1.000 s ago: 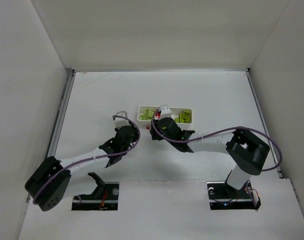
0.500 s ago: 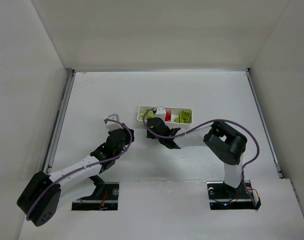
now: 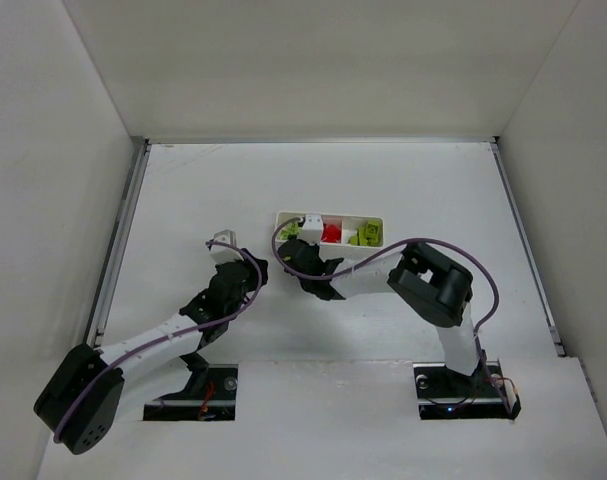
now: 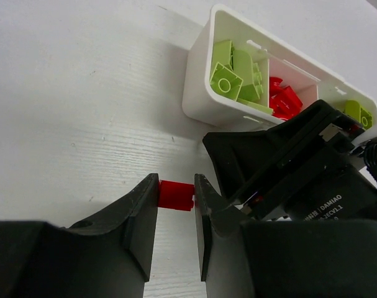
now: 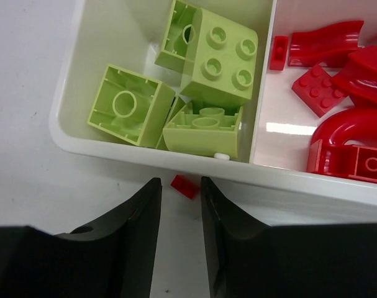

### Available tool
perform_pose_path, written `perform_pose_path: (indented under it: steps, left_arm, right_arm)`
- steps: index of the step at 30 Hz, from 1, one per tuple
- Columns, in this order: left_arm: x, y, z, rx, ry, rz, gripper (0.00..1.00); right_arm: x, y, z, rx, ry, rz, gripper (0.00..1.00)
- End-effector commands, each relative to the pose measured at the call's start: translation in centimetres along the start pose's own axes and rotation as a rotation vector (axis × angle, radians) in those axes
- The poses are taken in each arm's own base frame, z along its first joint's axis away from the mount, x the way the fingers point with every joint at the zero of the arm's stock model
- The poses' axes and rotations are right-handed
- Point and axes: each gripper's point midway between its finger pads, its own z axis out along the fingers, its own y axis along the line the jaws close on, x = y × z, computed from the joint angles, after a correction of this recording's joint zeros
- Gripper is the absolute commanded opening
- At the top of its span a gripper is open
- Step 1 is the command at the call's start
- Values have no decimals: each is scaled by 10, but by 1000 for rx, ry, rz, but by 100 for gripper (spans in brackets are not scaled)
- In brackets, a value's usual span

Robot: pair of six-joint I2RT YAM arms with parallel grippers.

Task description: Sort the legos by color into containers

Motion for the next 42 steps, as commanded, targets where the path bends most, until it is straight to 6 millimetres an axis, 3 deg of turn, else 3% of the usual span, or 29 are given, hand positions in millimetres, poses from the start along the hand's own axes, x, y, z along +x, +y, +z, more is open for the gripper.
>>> perform_pose_path:
  steps: [1, 11, 23, 27, 35, 39, 42]
  left_arm:
    - [-4, -4, 1, 32, -28, -31, 19]
    - [-5, -1, 2, 26, -29, -34, 19]
    - [-5, 0, 4, 18, -29, -34, 19]
    - [-7, 1, 2, 16, -38, -37, 19]
    - [-10, 6, 1, 9, -47, -45, 19]
    - [-8, 6, 2, 7, -43, -43, 19]
    - [-8, 7, 2, 7, -43, -43, 19]
  right_arm:
    - [14, 0, 2, 26, 13, -23, 36]
    - [21, 7, 0, 10, 29, -47, 24]
    - [-1, 14, -49, -57, -18, -11, 25]
    - [6, 14, -36, -68, 25, -46, 32]
    - [8, 14, -6, -45, 38, -48, 35]
    - [8, 15, 7, -36, 39, -63, 32]
    - [12, 15, 11, -31, 45, -67, 22]
